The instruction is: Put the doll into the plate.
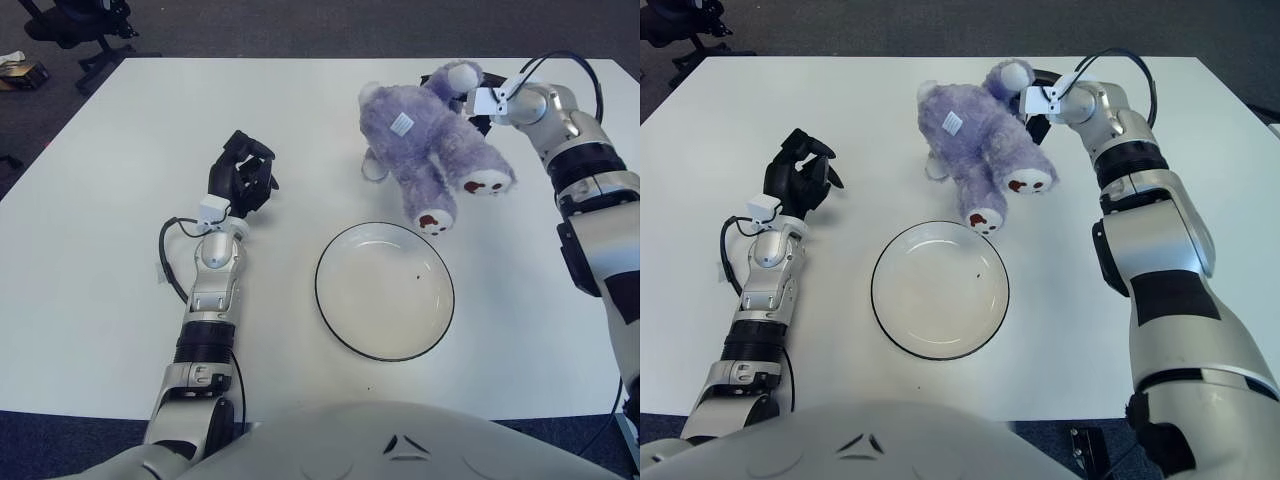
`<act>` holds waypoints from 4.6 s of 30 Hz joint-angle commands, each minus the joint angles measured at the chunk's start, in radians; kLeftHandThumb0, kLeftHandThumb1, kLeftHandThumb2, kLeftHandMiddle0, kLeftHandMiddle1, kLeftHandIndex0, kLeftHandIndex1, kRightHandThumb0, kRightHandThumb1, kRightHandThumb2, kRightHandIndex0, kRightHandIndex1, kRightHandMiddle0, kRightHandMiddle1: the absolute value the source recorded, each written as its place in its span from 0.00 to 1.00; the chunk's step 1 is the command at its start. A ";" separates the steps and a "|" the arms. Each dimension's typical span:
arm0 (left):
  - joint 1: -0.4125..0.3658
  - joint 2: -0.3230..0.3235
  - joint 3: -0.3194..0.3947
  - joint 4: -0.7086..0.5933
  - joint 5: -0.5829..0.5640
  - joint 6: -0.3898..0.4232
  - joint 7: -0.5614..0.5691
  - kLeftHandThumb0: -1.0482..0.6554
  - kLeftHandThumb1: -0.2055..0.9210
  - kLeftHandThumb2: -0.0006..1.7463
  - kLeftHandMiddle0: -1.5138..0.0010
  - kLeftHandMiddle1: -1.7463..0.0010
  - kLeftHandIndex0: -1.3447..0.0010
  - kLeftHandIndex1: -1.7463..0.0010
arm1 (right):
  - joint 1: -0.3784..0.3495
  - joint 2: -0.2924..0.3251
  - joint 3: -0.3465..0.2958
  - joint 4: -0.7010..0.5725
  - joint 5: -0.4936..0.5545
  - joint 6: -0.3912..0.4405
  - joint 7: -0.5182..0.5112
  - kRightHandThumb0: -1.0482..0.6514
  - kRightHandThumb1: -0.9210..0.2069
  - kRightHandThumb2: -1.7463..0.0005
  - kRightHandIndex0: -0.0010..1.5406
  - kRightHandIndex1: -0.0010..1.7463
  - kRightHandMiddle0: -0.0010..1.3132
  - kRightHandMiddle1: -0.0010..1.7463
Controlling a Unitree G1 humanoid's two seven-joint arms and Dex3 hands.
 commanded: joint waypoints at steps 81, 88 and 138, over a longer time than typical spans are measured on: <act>-0.227 0.290 -0.325 0.282 0.827 -0.216 0.782 0.33 0.94 0.00 0.82 1.00 0.85 0.82 | -0.252 0.088 0.257 0.217 -0.200 0.064 0.465 0.38 0.34 0.41 0.59 1.00 0.34 1.00; -0.305 0.291 -0.381 0.250 0.892 -0.145 0.761 0.28 0.93 0.00 0.87 1.00 0.90 0.86 | -0.259 0.095 0.227 0.221 -0.173 0.066 0.497 0.38 0.31 0.47 0.59 1.00 0.36 0.96; -0.549 0.174 -0.596 0.512 0.867 -0.297 0.912 0.24 0.98 0.00 0.88 0.99 0.92 0.97 | -0.264 0.095 0.108 0.219 -0.093 0.058 0.557 0.39 0.27 0.51 0.50 1.00 0.33 0.96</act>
